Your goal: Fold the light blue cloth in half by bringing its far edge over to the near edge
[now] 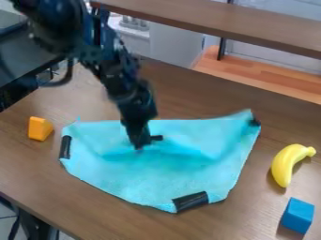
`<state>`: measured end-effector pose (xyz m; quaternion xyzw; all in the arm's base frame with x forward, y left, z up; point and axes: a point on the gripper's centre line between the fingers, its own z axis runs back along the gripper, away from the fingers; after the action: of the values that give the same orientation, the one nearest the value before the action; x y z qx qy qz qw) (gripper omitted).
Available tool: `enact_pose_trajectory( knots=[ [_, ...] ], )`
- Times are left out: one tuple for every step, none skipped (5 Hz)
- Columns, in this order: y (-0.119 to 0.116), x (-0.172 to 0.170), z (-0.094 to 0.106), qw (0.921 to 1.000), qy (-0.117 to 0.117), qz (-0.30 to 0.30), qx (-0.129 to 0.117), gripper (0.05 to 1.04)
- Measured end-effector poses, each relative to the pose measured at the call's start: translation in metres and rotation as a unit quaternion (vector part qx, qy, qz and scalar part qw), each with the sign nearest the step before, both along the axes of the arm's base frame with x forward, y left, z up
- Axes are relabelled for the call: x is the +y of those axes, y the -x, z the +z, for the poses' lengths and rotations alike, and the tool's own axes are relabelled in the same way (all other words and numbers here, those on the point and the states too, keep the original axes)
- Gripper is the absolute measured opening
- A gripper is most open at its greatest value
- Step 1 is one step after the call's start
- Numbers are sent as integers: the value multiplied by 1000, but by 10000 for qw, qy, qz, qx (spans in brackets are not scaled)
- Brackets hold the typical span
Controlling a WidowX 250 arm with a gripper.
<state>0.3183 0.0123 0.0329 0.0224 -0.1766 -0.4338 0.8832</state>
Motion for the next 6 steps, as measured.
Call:
enact_pose_trajectory(
  knots=[
    [28, -18, 2, 9999, -98, -48, -109, 53],
    [40, -33, 3, 9998, -135, -37, -122, 53],
    [46, -47, 1, 9998, -155, 129, 77, 75],
    [58, -58, -3, 9988, -121, 175, 446, 229],
    [65, -60, -4, 9971, -99, 358, 657, 493],
    [66, -64, -3, 9951, 3, 363, 917, 792]
  ],
)
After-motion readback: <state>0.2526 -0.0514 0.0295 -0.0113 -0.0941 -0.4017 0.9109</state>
